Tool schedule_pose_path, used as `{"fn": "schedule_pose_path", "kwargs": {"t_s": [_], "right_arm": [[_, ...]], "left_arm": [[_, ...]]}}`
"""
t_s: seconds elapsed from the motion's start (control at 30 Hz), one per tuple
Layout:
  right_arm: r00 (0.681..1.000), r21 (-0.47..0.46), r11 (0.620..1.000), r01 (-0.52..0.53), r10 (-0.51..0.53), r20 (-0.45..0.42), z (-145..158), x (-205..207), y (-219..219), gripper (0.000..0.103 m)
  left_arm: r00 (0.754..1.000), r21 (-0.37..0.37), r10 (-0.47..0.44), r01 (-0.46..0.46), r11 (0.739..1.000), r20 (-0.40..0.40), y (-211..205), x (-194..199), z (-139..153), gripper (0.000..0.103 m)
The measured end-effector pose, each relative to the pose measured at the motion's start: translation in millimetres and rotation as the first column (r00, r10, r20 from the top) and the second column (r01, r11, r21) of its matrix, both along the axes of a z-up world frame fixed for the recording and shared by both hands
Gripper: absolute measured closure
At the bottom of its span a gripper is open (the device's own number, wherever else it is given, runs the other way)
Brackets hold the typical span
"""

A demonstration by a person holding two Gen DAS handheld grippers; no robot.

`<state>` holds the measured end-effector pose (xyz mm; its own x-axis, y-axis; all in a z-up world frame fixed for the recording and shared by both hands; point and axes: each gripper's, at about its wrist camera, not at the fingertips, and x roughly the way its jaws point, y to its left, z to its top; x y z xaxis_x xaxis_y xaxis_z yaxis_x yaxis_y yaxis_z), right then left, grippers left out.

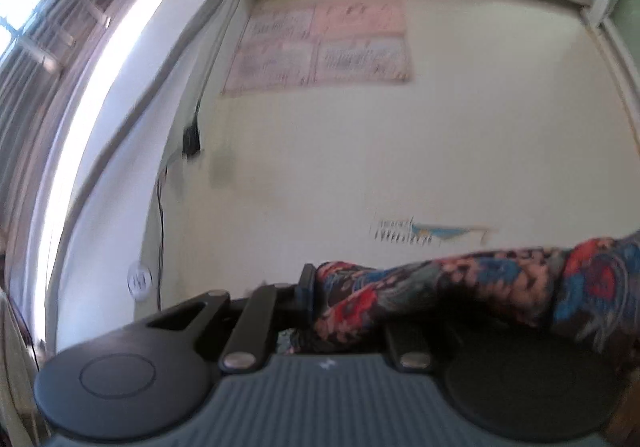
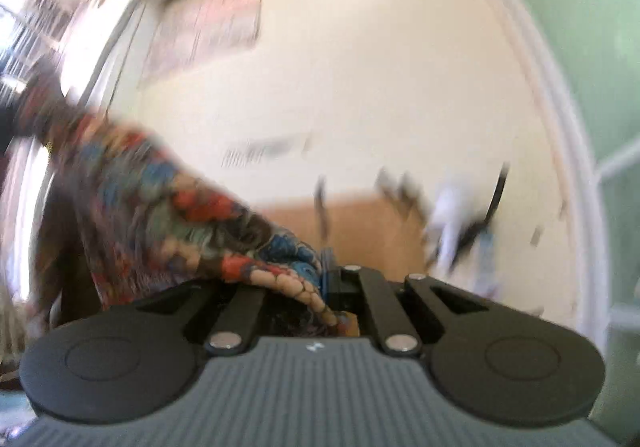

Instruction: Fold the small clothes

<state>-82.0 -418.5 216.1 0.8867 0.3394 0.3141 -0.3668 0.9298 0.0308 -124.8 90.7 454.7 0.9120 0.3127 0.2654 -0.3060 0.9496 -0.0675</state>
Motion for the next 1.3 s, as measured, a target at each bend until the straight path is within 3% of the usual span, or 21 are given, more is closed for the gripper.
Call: {"fn": "schedule_pose_path", "kwargs": {"t_s": [0.13, 0.23, 0.5, 0.6, 0.7, 1.0, 1.3], "right_arm": [[0.995, -0.022, 0.999, 0.031, -0.029, 0.093, 59.4, -29.9, -18.0, 0.095], [0.996, -0.002, 1.0, 0.001, -0.001, 0.094, 79.9, -32.1, -27.8, 0.095], [0.994, 0.009, 0.998, -0.056, 0.056, -0.096, 48.5, 33.7, -26.2, 0.094], [0.988, 0.007, 0.998, -0.059, 0.059, -0.14, 37.7, 40.8, -23.8, 0.094], [0.989, -0.009, 0.998, -0.067, 0.065, -0.13, 33.5, 32.3, -22.1, 0.094], [0.992, 0.032, 0.997, -0.063, 0.066, -0.106, 61.0, 27.2, -20.0, 0.094], [0.994, 0.028, 0.995, -0.095, 0.096, -0.048, 76.4, -14.4, -11.3, 0.094]], "left_arm": [[0.997, 0.077, -0.016, 0.01, 0.997, 0.077, -4.9, -38.2, 11.7, 0.093], [0.998, 0.107, -0.025, 0.018, 0.994, 0.062, -6.8, -43.0, 15.5, 0.093], [0.988, 0.078, -0.061, 0.073, 0.994, -0.143, 7.0, 20.8, -12.4, 0.093], [0.982, 0.068, -0.068, 0.081, 0.994, -0.177, 9.4, 36.4, -25.5, 0.093], [0.983, 0.062, -0.071, 0.083, 0.995, -0.172, 12.3, 38.1, -31.6, 0.093], [0.987, 0.068, -0.074, 0.084, 0.994, -0.142, 8.3, 28.6, -23.6, 0.093], [0.994, 0.117, -0.079, 0.088, 0.989, -0.074, 7.6, -4.8, -9.7, 0.09]]}}
